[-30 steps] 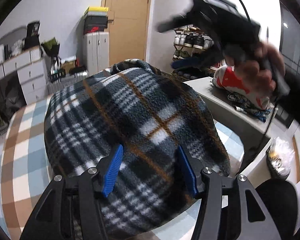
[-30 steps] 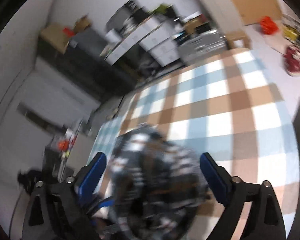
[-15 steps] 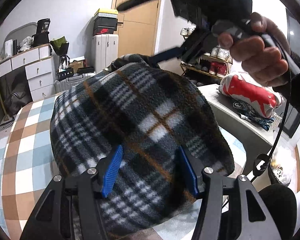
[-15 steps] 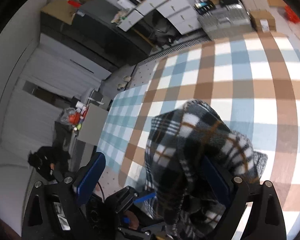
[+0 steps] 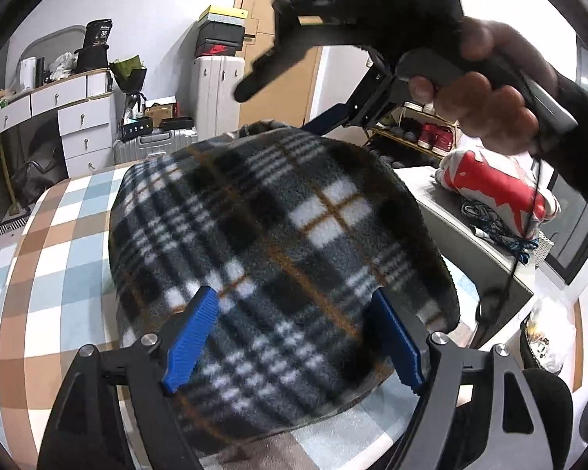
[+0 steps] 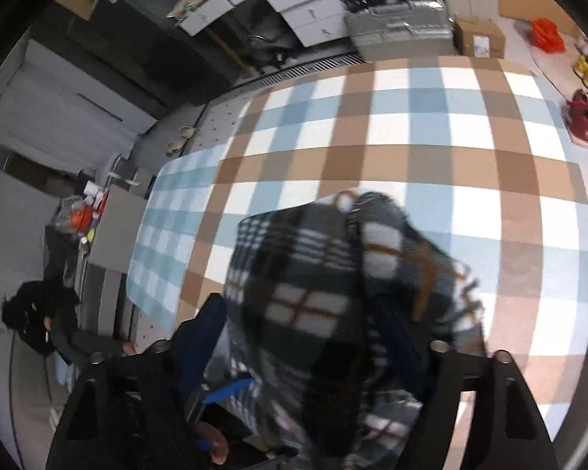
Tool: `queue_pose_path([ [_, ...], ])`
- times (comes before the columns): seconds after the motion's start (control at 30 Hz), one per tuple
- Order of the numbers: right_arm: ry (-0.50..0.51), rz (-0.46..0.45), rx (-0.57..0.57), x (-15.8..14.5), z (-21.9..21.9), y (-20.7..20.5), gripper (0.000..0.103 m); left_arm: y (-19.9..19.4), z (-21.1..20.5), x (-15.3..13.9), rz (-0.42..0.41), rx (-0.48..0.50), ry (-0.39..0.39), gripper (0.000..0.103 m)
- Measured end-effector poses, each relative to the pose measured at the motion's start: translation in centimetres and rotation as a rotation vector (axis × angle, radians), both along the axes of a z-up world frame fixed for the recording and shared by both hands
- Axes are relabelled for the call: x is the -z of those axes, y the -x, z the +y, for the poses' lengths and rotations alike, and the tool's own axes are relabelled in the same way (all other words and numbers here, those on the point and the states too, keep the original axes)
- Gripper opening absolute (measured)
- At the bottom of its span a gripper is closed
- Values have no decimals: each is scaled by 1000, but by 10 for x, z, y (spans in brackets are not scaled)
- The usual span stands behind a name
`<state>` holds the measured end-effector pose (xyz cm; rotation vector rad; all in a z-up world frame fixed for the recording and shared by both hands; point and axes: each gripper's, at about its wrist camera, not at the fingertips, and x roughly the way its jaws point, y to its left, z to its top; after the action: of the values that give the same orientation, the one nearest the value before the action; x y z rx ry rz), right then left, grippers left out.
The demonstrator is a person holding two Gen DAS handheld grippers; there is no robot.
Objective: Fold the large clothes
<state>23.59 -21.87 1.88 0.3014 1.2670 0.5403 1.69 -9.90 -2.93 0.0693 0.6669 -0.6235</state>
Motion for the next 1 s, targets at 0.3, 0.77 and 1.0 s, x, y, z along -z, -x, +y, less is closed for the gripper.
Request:
queue_pose_path([
  [0.3,63,-52,-56,-13,0,1,73,-3,3,-1,24,3,13,80],
  [0.77,92,2,-31,-4,19,-10,71,3,-3,1,4,16,-24,80],
  [1.0,184,34,-109,13,27,-14,75,1,0,0,20,15,-19,80],
])
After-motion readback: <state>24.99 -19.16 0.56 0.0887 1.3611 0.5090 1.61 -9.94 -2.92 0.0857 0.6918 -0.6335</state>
